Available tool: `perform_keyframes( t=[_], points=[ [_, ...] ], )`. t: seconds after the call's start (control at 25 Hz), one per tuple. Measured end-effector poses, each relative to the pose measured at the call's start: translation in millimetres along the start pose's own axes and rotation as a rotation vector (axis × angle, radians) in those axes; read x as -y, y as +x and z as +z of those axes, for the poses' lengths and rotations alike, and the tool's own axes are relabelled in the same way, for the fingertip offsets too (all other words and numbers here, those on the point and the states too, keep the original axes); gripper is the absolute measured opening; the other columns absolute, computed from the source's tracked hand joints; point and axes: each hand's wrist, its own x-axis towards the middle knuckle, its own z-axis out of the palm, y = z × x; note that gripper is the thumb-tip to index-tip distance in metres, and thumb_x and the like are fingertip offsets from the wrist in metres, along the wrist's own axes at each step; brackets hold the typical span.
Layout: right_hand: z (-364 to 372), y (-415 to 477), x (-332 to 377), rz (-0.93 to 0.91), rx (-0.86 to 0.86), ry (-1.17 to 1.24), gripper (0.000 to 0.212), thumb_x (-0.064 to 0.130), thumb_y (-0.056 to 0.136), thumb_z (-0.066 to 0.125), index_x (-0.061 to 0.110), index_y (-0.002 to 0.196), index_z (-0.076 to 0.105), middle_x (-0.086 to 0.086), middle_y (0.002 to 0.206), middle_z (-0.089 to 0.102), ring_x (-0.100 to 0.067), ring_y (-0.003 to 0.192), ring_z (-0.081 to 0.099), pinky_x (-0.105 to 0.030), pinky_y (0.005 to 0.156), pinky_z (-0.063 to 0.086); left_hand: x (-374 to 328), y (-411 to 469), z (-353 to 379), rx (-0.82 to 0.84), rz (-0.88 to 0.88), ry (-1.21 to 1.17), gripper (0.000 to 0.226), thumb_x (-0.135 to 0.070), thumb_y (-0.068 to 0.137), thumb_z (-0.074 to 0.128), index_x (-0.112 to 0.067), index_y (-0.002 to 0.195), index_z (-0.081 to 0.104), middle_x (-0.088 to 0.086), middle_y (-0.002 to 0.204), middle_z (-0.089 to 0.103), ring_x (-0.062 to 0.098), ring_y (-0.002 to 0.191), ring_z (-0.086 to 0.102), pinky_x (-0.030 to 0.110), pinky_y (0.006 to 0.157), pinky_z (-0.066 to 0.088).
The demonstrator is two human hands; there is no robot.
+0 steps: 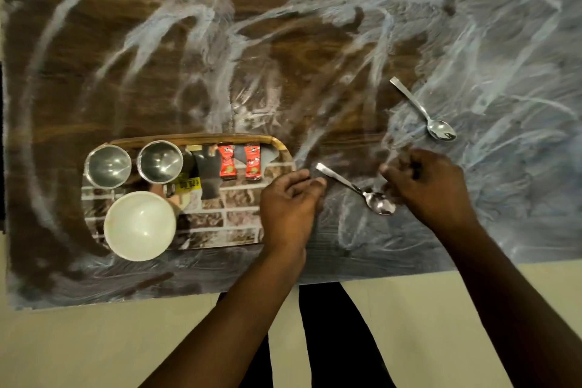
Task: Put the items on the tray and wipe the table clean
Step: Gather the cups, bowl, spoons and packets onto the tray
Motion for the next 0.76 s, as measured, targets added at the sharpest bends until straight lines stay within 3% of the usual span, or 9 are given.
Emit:
perform_keyframes(
  t=[0.12,0.2,0.28,0.44,0.56,0.76],
  points=[
    [-7.7,-20.3,-43.1,0.190,0.045,0.059,0.041,0.059,0.078,0.081,0.020,0.085,0.070,-0.006,0.075,0.079,-0.029,0.074,0.080,-0.057,0.077,0.066,6.5,-5.9,33.6,0.099,-0.007,0.112,0.044,-0.011,0.093,0.082,-0.006,0.134,0.068,0.011,0.119,0.080,0.023,0.109,0.077,0.041,0.101,0.061],
    [2.4,-29.1,-57.4,0.282,0.094,0.265,0.031,0.040,0.083,0.089,0.015,0.091,0.072,-0.012,0.074,0.080,-0.034,0.073,0.081,-0.054,0.074,0.068,10.7,-5.6,48.6,0.065,-0.014,0.106,0.038,-0.011,0.095,0.080,-0.007,0.130,0.066,0.011,0.120,0.078,0.025,0.111,0.076,0.044,0.104,0.060],
    [14.2,-31.1,-64.2,0.324,0.092,0.459,0.025,0.017,0.085,0.089,0.004,0.097,0.072,-0.015,0.072,0.079,-0.030,0.068,0.081,-0.038,0.062,0.067,14.5,-5.3,56.1,0.031,-0.015,0.107,0.028,-0.008,0.096,0.078,-0.013,0.121,0.065,0.011,0.117,0.078,0.026,0.109,0.076,0.044,0.103,0.061],
    [25.4,-34.9,-59.3,0.368,0.041,0.637,0.012,-0.001,0.090,0.080,-0.007,0.100,0.074,-0.013,0.072,0.080,-0.017,0.061,0.078,-0.022,0.056,0.061,19.4,-7.9,55.9,-0.013,-0.024,0.067,0.031,-0.004,0.097,0.076,-0.002,0.127,0.068,0.019,0.113,0.080,0.031,0.101,0.079,0.036,0.088,0.064],
    [22.8,-40.7,-46.4,0.306,0.024,0.652,0.010,0.002,0.091,0.080,0.001,0.101,0.078,-0.012,0.077,0.082,-0.019,0.068,0.080,-0.022,0.061,0.063,12.4,-12.8,48.2,-0.030,0.014,-0.012,0.026,-0.009,0.098,0.076,0.000,0.123,0.073,0.014,0.100,0.082,0.019,0.086,0.076,0.030,0.077,0.064],
    [36.8,-44.0,-2.8,0.152,0.092,0.588,0.007,0.008,0.090,0.083,0.013,0.095,0.082,-0.006,0.077,0.082,-0.016,0.069,0.081,-0.023,0.064,0.065,-1.2,-20.0,-2.4,-0.153,0.093,-0.157,0.016,-0.012,0.097,0.077,0.000,0.107,0.078,0.009,0.078,0.082,0.016,0.068,0.078,0.024,0.062,0.065]
  ],
)
